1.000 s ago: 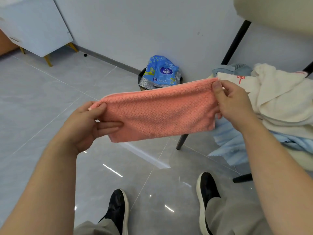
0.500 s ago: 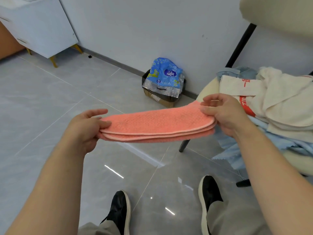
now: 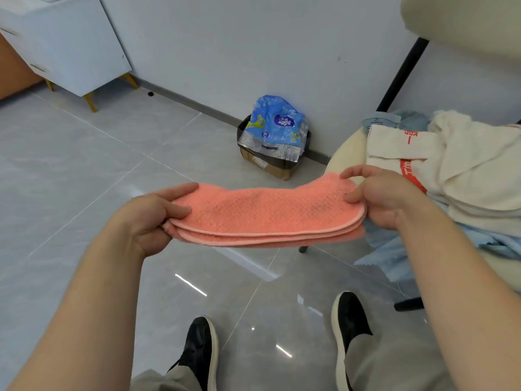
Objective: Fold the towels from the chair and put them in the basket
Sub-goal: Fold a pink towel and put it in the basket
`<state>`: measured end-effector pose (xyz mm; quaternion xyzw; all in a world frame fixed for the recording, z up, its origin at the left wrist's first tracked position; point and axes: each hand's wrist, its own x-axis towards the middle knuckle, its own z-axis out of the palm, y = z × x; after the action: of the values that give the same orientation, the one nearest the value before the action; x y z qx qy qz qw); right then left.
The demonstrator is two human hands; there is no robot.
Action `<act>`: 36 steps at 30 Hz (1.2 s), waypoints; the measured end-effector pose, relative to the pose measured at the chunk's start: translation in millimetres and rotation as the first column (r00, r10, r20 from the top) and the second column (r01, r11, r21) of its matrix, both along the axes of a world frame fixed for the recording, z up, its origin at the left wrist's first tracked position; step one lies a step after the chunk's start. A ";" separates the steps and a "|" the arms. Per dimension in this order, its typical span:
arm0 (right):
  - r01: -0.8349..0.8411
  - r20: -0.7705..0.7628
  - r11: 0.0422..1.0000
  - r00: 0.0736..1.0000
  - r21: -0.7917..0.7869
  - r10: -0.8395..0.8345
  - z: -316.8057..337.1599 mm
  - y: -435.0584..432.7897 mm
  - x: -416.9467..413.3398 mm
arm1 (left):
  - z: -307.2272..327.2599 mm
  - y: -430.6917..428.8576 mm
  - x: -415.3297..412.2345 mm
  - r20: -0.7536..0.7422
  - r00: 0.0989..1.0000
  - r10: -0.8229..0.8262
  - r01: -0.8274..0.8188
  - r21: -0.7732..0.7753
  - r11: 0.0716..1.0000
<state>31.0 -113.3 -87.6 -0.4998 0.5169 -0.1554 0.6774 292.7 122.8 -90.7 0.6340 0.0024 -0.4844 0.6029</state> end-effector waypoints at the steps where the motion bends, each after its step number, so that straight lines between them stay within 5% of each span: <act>1: -0.002 0.042 1.000 0.999 -0.006 0.002 2.6 -0.9 -0.9 | 3.9 0.0 0.4 0.022 1.000 0.011 -0.010 -0.030 1.000; 5: 0.032 0.217 0.999 0.976 -0.011 -0.029 9.1 -9.6 -7.4 | 19.2 4.9 -1.1 0.147 0.988 -0.053 0.068 -0.097 0.993; 13: -0.110 0.074 0.992 0.991 -0.067 0.115 -5.4 -10.4 -7.0 | 4.7 5.1 -9.6 0.437 0.889 -0.138 0.129 0.050 0.990; 20: -0.062 0.174 0.952 0.978 -0.298 0.118 -1.7 -11.3 -14.6 | 9.4 6.6 -5.5 0.423 0.901 -0.095 0.101 0.008 0.995; 23: -0.001 0.275 0.966 0.959 -0.257 0.074 -3.2 -16.0 -17.0 | 9.0 5.3 -3.6 0.456 0.890 -0.027 0.046 -0.031 0.998; 27: -0.074 0.173 0.951 0.976 -0.301 0.130 -10.6 -16.2 -17.8 | 2.7 5.6 -3.7 0.549 0.830 -0.098 0.095 0.033 0.995; 32: -0.055 0.262 0.958 0.956 -0.280 0.132 -5.5 -22.6 -22.7 | 5.1 8.6 0.4 0.522 0.848 -0.094 0.108 0.004 0.994; 36: -0.143 0.034 0.907 0.985 -0.397 0.171 -8.0 -9.3 -16.9 | -0.8 6.1 -4.6 0.607 0.764 -0.220 0.173 0.136 0.976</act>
<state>14.1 -122.6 -95.6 -0.6599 0.4100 -0.2178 0.5908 288.1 128.8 -91.5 0.7753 -0.2441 -0.3100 0.4932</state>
